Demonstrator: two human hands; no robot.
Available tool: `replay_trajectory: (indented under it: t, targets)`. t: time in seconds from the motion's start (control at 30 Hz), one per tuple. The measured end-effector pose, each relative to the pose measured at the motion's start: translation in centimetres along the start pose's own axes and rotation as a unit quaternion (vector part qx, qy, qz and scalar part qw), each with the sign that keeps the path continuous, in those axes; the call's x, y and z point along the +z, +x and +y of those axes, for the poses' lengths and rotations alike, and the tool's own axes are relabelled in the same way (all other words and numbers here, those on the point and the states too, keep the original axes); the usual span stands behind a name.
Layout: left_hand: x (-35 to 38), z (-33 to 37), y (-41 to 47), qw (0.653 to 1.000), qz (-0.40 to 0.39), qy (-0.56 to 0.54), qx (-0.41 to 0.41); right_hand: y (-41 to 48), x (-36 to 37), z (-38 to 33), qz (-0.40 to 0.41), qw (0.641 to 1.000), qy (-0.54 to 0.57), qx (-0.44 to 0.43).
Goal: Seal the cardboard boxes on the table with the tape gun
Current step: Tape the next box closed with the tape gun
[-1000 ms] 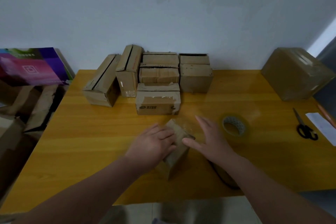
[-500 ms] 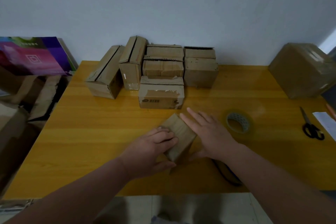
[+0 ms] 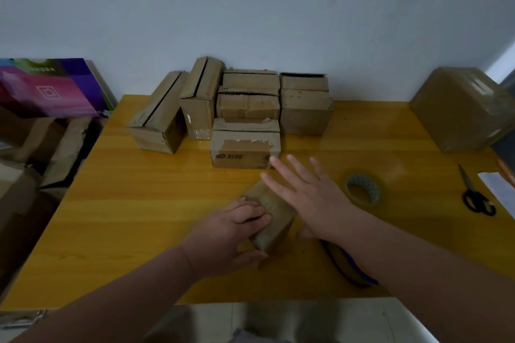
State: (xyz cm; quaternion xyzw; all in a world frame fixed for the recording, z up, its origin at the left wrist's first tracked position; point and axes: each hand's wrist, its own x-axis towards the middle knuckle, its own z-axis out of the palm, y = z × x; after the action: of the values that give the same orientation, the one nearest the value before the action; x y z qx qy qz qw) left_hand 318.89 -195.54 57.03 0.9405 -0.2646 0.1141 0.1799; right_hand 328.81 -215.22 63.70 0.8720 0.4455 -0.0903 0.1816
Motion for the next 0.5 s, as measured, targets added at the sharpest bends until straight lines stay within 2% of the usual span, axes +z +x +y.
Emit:
replay_trajectory:
  t: [0.23,0.4,0.5]
  targets:
    - [0.0,0.1,0.0,1.0,0.015,-0.004,0.009,0.9,0.8,-1.5,0.004,0.999,0.029,0.031]
    - [0.1,0.2,0.0,1.0,0.014,0.0,0.005,0.3,1.0,-1.8,0.017,0.999,0.039,0.014]
    - [0.3,0.3,-0.1,1.0,0.022,-0.008,-0.006,-0.4,1.1,-1.6,-0.003,0.999,0.043,-0.017]
